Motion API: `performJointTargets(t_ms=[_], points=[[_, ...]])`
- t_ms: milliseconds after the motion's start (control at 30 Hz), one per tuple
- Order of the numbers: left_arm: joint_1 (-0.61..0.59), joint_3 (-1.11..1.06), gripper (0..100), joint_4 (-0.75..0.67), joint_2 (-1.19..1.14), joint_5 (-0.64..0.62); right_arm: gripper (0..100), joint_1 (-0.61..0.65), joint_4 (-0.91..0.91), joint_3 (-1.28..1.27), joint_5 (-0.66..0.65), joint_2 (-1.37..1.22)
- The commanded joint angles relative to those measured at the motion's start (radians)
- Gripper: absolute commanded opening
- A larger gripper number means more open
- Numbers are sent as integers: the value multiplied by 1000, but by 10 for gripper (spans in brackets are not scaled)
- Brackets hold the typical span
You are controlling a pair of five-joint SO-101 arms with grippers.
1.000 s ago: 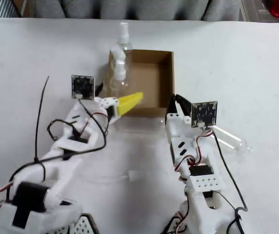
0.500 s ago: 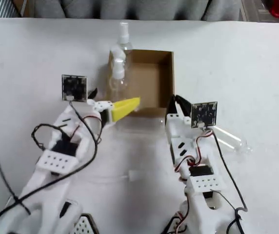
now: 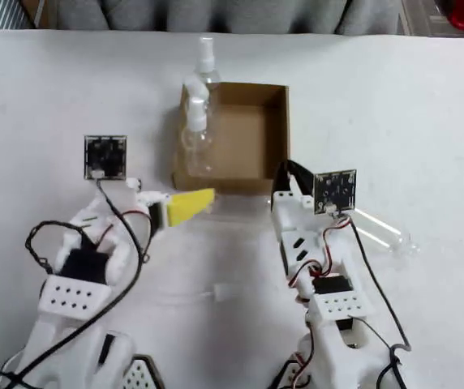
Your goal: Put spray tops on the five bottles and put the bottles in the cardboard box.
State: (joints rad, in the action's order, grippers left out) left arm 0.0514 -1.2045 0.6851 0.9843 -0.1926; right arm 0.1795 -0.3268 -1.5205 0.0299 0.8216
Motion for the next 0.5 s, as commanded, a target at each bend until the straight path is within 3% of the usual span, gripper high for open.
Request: performJointTargets(t_ms=[0, 300, 367, 467], points=[[-38, 5, 475, 123, 44, -12, 15, 12, 5, 9, 0, -1], [-51, 2, 457, 281, 39, -12, 15, 10, 5, 9, 0, -1], [-48, 2, 389, 284, 39, -12, 15, 10, 5, 9, 0, -1], [-50, 5, 203, 264, 44, -3, 15, 10, 5, 8, 0, -1]])
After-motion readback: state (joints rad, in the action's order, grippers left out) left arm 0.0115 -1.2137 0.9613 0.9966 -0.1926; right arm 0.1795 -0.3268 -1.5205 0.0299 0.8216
